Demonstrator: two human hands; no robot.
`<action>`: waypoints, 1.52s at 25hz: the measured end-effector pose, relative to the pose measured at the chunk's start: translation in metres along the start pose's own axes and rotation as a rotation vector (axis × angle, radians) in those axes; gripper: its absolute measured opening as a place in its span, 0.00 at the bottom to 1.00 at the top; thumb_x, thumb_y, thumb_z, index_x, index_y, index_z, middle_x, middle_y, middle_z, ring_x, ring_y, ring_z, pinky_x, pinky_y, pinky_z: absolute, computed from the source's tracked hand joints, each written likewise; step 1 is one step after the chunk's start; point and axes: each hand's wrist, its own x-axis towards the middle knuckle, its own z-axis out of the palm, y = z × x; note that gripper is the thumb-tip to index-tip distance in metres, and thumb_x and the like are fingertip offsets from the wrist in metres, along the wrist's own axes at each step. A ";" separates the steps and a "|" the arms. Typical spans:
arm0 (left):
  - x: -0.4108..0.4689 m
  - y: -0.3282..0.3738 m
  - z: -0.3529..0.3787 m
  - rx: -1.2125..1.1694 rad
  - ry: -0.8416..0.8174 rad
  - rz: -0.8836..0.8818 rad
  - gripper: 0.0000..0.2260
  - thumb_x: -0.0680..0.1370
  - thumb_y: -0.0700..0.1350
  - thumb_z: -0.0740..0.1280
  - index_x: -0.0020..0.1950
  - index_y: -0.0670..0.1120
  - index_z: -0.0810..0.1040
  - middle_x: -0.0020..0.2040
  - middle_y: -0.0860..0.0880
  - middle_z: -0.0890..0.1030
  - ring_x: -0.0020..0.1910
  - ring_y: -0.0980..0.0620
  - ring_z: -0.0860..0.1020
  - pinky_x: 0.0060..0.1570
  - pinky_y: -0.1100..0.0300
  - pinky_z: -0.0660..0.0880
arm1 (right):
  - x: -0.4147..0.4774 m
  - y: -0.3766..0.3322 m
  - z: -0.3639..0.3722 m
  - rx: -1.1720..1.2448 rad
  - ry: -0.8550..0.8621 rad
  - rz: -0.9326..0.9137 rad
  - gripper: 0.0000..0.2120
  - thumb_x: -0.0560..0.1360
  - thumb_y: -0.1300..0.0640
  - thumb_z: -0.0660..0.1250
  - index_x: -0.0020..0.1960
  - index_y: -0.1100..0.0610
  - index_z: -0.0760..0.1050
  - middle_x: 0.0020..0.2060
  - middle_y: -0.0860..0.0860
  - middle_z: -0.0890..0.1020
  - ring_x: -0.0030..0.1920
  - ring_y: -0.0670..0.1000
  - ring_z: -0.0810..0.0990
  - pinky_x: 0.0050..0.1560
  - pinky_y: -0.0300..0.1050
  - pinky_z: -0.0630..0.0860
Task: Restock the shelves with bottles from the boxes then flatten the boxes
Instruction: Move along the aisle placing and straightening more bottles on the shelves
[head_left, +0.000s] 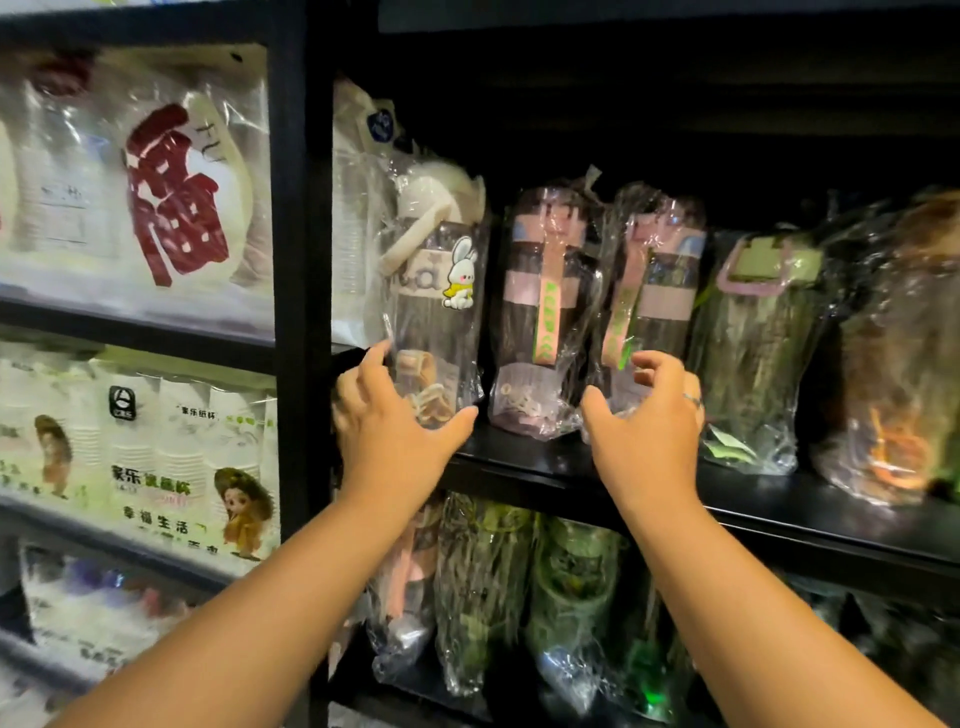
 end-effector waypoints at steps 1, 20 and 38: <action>-0.014 0.002 0.000 0.025 0.061 0.102 0.38 0.68 0.54 0.78 0.72 0.48 0.65 0.66 0.45 0.68 0.65 0.42 0.68 0.65 0.45 0.66 | 0.005 0.004 -0.007 -0.044 0.020 0.041 0.28 0.72 0.53 0.73 0.68 0.55 0.66 0.66 0.54 0.67 0.65 0.59 0.66 0.58 0.46 0.63; -0.018 0.044 0.057 0.251 -0.215 0.054 0.37 0.74 0.62 0.69 0.77 0.53 0.57 0.75 0.52 0.66 0.71 0.46 0.71 0.61 0.48 0.71 | 0.047 0.022 0.008 -0.199 -0.182 0.368 0.39 0.71 0.49 0.75 0.71 0.60 0.56 0.66 0.60 0.70 0.61 0.63 0.76 0.46 0.50 0.69; 0.021 0.077 0.089 -0.073 -0.314 -0.260 0.51 0.72 0.57 0.76 0.81 0.47 0.44 0.75 0.39 0.66 0.70 0.38 0.70 0.64 0.48 0.70 | 0.027 0.043 -0.032 -0.089 -0.180 0.141 0.41 0.68 0.47 0.77 0.72 0.55 0.59 0.63 0.56 0.76 0.57 0.58 0.78 0.49 0.49 0.73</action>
